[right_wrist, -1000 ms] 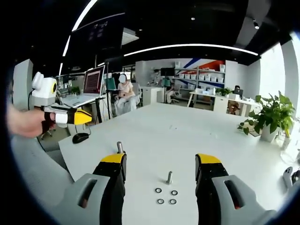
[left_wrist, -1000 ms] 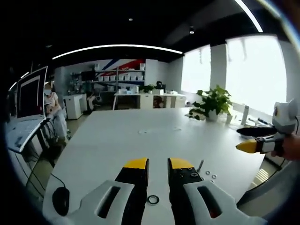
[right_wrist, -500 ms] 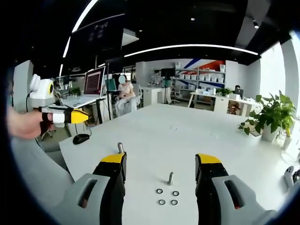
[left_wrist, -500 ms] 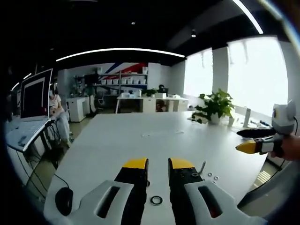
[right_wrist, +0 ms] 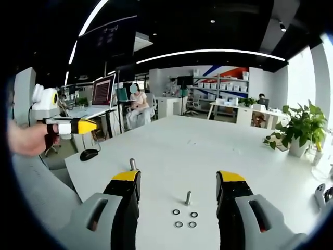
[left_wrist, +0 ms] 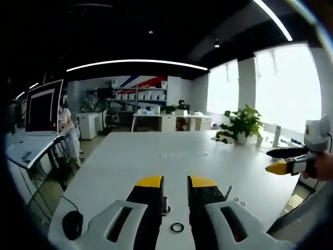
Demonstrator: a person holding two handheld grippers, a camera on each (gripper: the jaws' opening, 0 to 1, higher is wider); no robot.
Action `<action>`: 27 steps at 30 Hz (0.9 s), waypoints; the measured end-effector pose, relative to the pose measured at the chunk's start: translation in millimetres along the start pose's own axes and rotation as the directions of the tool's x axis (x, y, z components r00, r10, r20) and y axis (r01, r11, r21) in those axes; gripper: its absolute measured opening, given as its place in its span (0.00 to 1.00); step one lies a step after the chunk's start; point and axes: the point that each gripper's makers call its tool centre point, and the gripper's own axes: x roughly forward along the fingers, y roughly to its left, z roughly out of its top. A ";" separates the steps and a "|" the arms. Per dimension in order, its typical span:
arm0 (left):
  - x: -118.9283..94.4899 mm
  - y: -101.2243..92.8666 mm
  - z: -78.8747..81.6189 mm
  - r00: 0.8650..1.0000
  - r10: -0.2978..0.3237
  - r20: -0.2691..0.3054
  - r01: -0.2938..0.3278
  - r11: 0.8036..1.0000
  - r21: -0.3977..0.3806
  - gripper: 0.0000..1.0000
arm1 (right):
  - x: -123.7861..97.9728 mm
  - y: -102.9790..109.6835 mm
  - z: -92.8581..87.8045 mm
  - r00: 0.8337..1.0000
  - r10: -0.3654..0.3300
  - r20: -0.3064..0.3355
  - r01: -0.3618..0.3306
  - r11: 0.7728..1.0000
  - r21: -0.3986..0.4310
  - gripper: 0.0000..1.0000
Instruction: Place the washer onto the threaded stud by aligning its center hole with the stud, sliding it down to the base, and recovering from edge contact or off-axis alignment until the washer reaches the visible bottom stop.
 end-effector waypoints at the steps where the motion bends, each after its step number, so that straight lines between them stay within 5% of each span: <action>1: 0.0 0.4 0.5 1.000 0.001 0.005 -0.001 1.000 -0.003 0.16 | 0.1 -0.5 0.5 1.000 0.000 0.002 0.000 1.000 0.003 0.61; 27: 6.5 -12.1 -1.3 1.000 -0.024 -0.021 0.024 0.999 0.033 0.16 | -1.0 -4.7 6.0 1.000 -0.017 0.026 0.017 1.000 0.004 0.61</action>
